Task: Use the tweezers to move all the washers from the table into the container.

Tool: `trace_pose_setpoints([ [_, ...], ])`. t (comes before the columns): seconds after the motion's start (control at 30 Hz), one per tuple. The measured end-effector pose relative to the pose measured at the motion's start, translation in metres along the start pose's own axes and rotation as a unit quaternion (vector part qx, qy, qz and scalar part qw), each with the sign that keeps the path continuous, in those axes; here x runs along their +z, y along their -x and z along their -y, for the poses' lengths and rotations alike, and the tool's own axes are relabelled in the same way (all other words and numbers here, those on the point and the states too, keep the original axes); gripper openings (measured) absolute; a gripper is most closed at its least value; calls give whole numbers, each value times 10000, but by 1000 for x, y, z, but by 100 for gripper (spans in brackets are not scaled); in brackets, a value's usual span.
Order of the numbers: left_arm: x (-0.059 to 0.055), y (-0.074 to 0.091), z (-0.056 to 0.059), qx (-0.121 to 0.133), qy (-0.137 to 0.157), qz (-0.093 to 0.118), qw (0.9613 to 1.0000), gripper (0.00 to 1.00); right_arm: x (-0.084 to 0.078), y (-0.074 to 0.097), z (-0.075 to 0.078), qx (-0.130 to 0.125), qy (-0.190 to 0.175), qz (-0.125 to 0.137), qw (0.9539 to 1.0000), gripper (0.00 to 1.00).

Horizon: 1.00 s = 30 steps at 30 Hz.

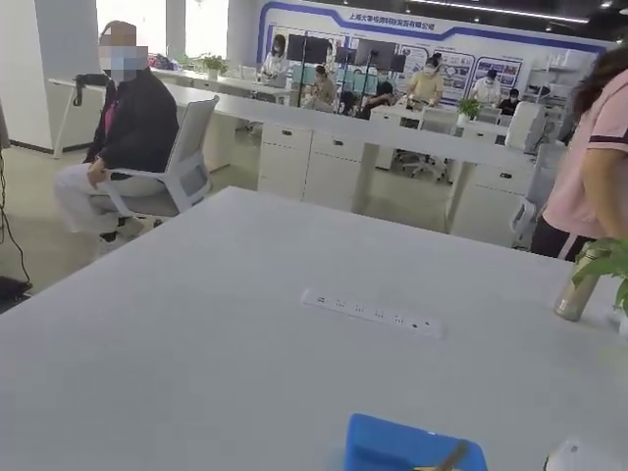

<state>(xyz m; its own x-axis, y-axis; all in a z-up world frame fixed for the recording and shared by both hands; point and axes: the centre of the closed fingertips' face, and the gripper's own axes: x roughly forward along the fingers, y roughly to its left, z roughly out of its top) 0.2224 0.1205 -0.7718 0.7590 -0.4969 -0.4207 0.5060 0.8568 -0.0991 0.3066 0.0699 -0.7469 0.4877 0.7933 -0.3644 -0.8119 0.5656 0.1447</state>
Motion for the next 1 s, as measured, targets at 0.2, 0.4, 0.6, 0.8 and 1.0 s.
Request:
trace_pose_setpoints([
  [0.2,0,0,0,9,5,-8,10000,81,6,-2,0,13,56,9,10000,3],
  [0.4,-1,0,1,-1,-1,-25,10000,81,3,-8,12,-61,-54,4,10000,3],
  [0.6,-1,0,2,-22,-8,-32,10000,81,2,-12,17,-51,-430,-3,9991,3],
  [0.8,1,0,2,-16,45,6,10000,81,2,-18,32,-99,-615,5,9981,3],
  [1.0,0,0,0,28,64,10,10000,81,-3,-28,42,-252,-701,-141,9971,3],
])
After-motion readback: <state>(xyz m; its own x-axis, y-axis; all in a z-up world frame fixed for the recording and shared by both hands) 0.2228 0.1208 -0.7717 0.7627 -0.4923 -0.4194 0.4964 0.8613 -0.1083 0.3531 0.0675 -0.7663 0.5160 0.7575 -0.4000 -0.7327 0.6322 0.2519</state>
